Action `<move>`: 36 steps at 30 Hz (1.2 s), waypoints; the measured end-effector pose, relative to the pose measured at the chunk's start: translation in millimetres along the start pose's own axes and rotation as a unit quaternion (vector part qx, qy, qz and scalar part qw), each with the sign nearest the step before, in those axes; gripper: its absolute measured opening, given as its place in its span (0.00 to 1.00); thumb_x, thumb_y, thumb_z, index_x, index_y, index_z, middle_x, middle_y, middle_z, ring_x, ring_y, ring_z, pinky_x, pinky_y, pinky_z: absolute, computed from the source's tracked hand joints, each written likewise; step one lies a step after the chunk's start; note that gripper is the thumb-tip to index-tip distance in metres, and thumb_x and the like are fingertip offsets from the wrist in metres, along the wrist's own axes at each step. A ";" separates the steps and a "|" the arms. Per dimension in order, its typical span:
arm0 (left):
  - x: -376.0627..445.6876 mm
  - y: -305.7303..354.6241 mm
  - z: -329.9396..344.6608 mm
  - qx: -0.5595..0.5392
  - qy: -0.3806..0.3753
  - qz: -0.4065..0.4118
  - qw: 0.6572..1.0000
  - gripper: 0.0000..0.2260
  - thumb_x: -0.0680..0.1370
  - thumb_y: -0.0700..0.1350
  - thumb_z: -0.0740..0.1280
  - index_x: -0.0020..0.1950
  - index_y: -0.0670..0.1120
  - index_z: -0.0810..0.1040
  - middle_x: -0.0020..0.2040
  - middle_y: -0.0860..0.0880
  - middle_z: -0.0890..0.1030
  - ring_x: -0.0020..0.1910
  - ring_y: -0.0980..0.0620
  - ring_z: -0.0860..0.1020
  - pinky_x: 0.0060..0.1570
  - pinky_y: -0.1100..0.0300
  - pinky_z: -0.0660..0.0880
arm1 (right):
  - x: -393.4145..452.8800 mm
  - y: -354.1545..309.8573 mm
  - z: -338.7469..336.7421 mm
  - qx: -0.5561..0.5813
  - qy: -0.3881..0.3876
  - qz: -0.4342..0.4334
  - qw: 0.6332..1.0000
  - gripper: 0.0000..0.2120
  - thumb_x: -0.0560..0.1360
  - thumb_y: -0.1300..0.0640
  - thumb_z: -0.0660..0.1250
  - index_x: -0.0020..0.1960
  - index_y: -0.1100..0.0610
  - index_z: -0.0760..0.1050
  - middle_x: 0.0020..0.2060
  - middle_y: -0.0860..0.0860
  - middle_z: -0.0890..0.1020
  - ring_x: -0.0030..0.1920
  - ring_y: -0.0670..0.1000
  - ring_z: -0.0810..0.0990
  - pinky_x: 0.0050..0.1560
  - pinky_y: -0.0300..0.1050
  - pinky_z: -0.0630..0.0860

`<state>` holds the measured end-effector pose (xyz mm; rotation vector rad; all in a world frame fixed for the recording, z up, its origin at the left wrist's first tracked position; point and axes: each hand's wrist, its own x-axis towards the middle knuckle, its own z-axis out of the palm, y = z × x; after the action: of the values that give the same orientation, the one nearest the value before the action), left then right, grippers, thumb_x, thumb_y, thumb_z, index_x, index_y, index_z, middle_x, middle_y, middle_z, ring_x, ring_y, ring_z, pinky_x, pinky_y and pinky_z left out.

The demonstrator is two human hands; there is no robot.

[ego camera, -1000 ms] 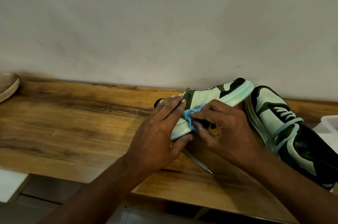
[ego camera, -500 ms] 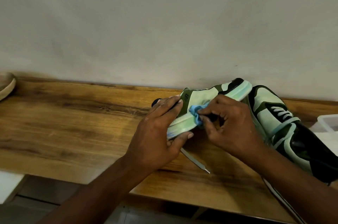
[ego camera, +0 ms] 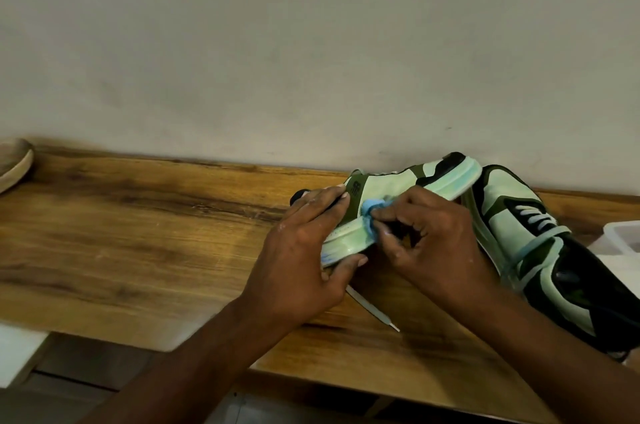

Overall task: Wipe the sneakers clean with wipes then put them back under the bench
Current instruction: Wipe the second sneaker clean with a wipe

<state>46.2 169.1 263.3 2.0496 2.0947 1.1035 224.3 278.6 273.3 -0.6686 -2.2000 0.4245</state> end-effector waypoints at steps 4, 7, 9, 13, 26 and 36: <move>0.3 -0.1 -1.6 0.003 -0.018 -0.001 1.000 0.34 0.71 0.50 0.75 0.77 0.45 0.73 0.77 0.51 0.73 0.78 0.53 0.68 0.78 0.52 0.67 | -4.8 -18.1 4.1 0.072 -0.073 -0.026 0.994 0.10 0.72 0.62 0.77 0.53 0.56 0.87 0.43 0.48 0.81 0.41 0.43 0.80 0.38 0.37 0.78; 2.0 0.5 -3.3 0.008 -0.022 -0.006 1.000 0.35 0.71 0.53 0.76 0.77 0.46 0.74 0.77 0.52 0.73 0.78 0.55 0.68 0.78 0.54 0.66 | 2.8 -4.1 -7.3 0.055 -0.076 -0.032 0.995 0.05 0.69 0.61 0.79 0.44 0.57 0.86 0.39 0.46 0.81 0.39 0.40 0.79 0.35 0.38 0.76; 2.9 1.1 -2.8 0.008 -0.022 -0.013 1.000 0.36 0.71 0.55 0.77 0.77 0.46 0.74 0.77 0.53 0.73 0.78 0.55 0.68 0.77 0.54 0.67 | 6.6 8.6 -11.1 0.007 -0.027 -0.017 0.999 0.04 0.69 0.61 0.79 0.42 0.58 0.86 0.38 0.47 0.81 0.36 0.42 0.78 0.33 0.42 0.76; 2.2 1.5 -0.6 0.003 -0.021 -0.023 0.999 0.35 0.71 0.53 0.77 0.77 0.46 0.74 0.77 0.52 0.73 0.78 0.55 0.68 0.77 0.51 0.67 | 0.7 -2.4 1.2 0.007 0.000 -0.002 1.000 0.11 0.71 0.64 0.79 0.52 0.57 0.87 0.43 0.50 0.83 0.39 0.45 0.80 0.39 0.39 0.80; 2.9 4.5 -1.5 0.003 -0.022 -0.040 0.999 0.35 0.71 0.54 0.76 0.77 0.47 0.74 0.77 0.53 0.73 0.78 0.56 0.68 0.78 0.59 0.63 | 1.0 -5.9 2.5 0.000 -0.018 -0.026 0.999 0.12 0.71 0.65 0.78 0.54 0.58 0.87 0.44 0.50 0.81 0.41 0.46 0.80 0.39 0.43 0.80; 1.9 3.1 -1.2 -0.002 -0.022 -0.031 0.999 0.36 0.70 0.56 0.77 0.76 0.46 0.75 0.76 0.52 0.74 0.77 0.55 0.69 0.77 0.52 0.67 | 4.8 7.1 -11.1 -0.026 -0.027 -0.018 0.999 0.10 0.70 0.65 0.79 0.51 0.58 0.87 0.43 0.50 0.81 0.39 0.44 0.79 0.40 0.34 0.77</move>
<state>48.1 169.8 266.6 1.9738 2.1186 1.0419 232.4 288.1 279.7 -0.6509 -2.2783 0.3713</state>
